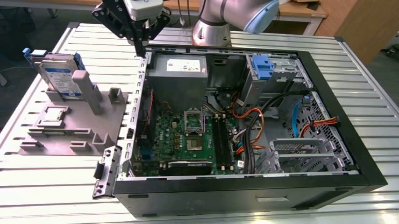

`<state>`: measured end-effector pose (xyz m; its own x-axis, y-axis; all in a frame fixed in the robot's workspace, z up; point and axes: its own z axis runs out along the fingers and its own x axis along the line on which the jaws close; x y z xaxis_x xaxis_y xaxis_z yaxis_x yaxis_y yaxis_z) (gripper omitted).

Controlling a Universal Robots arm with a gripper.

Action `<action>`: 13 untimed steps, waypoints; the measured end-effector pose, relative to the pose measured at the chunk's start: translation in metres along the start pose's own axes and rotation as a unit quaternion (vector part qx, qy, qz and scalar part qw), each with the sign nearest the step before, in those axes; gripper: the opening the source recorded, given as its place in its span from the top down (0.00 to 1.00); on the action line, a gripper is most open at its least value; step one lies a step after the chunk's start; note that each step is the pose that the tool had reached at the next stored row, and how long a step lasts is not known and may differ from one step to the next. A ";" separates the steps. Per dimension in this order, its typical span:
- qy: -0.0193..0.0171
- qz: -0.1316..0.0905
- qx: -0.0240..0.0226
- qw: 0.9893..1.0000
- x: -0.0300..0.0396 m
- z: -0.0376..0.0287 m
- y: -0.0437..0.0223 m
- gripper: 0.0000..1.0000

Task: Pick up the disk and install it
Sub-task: 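Reach for the disk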

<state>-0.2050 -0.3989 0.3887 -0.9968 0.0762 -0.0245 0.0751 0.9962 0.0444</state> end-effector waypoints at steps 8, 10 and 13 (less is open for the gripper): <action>0.000 0.000 0.000 1.000 0.0031 0.0003 -0.0003 0.90; 0.000 0.000 0.000 1.000 0.0034 0.0003 -0.0003 0.90; 0.000 0.000 0.000 1.000 0.0042 0.0004 -0.0003 0.90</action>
<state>-0.2092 -0.3989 0.3882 -0.9968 0.0762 -0.0244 0.0751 0.9962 0.0443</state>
